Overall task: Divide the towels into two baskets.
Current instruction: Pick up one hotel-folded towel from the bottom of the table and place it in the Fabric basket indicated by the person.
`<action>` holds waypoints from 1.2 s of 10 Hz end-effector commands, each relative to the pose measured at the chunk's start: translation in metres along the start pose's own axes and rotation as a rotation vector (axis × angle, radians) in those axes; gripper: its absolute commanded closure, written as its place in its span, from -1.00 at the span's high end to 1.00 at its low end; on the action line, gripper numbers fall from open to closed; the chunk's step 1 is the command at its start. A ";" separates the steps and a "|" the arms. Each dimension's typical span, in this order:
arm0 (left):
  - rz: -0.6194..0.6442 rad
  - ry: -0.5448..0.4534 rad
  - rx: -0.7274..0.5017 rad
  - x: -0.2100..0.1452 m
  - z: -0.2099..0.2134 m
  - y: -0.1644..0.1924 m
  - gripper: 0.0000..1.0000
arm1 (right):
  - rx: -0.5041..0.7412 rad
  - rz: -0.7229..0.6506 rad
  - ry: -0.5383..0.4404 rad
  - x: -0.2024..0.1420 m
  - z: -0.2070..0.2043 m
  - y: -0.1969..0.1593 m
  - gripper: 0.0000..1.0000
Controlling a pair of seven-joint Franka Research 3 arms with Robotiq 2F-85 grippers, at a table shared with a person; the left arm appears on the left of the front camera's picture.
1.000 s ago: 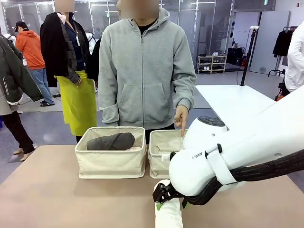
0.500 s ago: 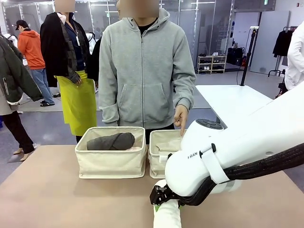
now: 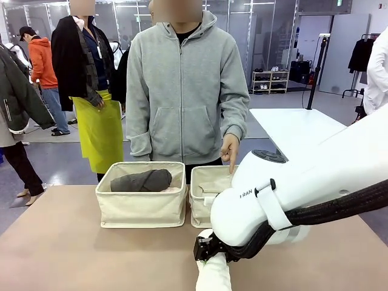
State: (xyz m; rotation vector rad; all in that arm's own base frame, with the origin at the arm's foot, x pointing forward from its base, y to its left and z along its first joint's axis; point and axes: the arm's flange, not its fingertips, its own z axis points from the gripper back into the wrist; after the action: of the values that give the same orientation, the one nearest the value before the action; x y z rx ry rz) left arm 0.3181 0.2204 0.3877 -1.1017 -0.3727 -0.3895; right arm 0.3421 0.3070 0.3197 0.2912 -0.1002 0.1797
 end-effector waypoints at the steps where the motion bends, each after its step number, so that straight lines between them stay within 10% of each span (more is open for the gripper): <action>1: 0.001 0.004 0.003 -0.001 0.003 -0.003 1.00 | 0.031 0.054 0.025 -0.008 0.032 -0.001 -0.57; 4: 0.001 0.004 0.003 -0.001 0.003 -0.003 1.00 | 0.015 0.322 0.017 -0.005 0.113 0.015 -0.57; 8: 0.001 0.004 0.003 -0.001 0.003 -0.003 1.00 | -0.043 1.040 0.141 -0.014 0.173 0.026 -0.57; 11: 0.001 0.004 0.003 -0.001 0.003 -0.003 1.00 | -0.087 1.086 0.180 -0.023 0.175 0.016 -0.57; 12: 0.001 0.004 0.003 -0.001 0.003 -0.003 1.00 | -0.092 0.971 0.043 -0.029 0.173 0.017 -0.57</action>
State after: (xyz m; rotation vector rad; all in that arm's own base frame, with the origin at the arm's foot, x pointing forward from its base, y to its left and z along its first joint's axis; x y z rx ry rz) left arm 0.3181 0.2204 0.3877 -1.1016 -0.3727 -0.3896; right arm 0.3051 0.2717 0.4887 0.1093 -0.0858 1.2542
